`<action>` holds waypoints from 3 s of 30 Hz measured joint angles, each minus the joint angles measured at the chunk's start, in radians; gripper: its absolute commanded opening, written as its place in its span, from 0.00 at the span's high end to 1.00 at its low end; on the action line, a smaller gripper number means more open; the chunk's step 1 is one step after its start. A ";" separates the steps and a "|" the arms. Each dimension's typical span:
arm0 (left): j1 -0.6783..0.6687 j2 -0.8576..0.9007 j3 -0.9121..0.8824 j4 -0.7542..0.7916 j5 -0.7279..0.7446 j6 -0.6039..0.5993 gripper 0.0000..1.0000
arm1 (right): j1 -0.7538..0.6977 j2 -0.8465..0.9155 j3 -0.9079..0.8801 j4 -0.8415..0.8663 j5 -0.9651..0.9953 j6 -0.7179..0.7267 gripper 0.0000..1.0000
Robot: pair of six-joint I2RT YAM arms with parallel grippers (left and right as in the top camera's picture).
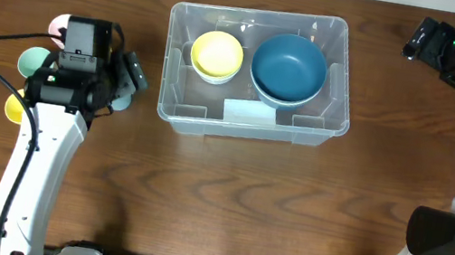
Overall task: Pack container
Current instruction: 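Grasp the light blue cup rim with the left gripper, then carry the blue cup into the bin and release it near the bowls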
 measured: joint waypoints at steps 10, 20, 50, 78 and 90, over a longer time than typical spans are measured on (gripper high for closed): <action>0.002 0.124 0.000 0.072 0.001 -0.010 0.03 | 0.000 0.000 0.000 0.000 0.000 0.000 0.01; 0.002 0.286 0.000 0.104 0.001 0.007 0.14 | 0.000 0.000 0.000 0.000 0.000 0.000 0.01; 0.002 0.330 0.000 0.096 0.001 0.055 0.94 | 0.000 0.000 0.000 0.000 0.000 0.000 0.01; -0.440 0.024 0.395 -0.110 0.138 0.188 0.94 | 0.000 0.000 0.000 0.000 0.000 0.000 0.01; -0.525 0.395 0.433 -0.137 0.151 0.272 0.94 | 0.000 0.000 0.000 0.000 0.000 0.000 0.01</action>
